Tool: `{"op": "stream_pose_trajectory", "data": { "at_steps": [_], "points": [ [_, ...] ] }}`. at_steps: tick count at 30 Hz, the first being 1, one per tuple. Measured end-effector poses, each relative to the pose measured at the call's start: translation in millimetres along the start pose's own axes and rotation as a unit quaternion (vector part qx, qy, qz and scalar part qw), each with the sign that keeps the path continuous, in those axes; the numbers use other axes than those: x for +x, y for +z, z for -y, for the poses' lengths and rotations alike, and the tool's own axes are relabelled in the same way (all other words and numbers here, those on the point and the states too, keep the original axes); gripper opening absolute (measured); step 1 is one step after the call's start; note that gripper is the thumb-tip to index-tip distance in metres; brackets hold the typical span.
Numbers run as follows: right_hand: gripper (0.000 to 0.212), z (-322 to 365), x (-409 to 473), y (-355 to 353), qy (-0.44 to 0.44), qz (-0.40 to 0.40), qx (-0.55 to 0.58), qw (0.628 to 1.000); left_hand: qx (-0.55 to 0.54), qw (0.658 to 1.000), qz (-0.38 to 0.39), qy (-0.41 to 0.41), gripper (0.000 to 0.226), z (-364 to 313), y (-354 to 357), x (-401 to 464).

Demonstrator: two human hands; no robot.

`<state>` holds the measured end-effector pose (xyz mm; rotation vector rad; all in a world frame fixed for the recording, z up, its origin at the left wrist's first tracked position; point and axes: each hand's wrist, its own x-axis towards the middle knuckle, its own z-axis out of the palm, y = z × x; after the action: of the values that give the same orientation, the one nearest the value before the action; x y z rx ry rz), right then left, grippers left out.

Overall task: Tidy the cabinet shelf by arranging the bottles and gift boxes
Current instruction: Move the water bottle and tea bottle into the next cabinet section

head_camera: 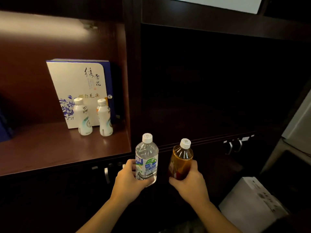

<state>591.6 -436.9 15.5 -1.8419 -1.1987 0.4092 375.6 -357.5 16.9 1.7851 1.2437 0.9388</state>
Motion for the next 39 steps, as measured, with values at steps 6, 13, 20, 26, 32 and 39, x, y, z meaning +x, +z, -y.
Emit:
{"op": "stream_pose_trajectory", "data": {
  "at_steps": [6,13,20,26,32,39],
  "points": [
    [0.075,-15,32,-26,0.020,-0.015,0.022,0.999,-0.007,1.000,0.003,0.001,0.069,-20,36,28],
    [0.073,-17,96,-25,0.026,-0.011,0.025,0.999,-0.036,0.999,-0.017,-0.008,0.066,-25,66,89],
    [0.079,-18,175,-8,0.021,0.010,0.014,1.000,-0.055,0.997,-0.044,-0.007,0.068,-23,84,160],
    [0.079,-21,222,13,0.010,0.017,0.008,1.000,-0.058,0.997,-0.055,-0.015,0.066,-9,95,198],
    [0.083,-27,247,27,0.006,0.031,-0.003,1.000,-0.049,0.996,-0.063,-0.037,0.075,4,100,214],
    [0.075,-38,267,38,0.017,0.052,-0.005,0.998,-0.045,0.993,-0.094,-0.051,0.069,14,108,218]
  ]
}}
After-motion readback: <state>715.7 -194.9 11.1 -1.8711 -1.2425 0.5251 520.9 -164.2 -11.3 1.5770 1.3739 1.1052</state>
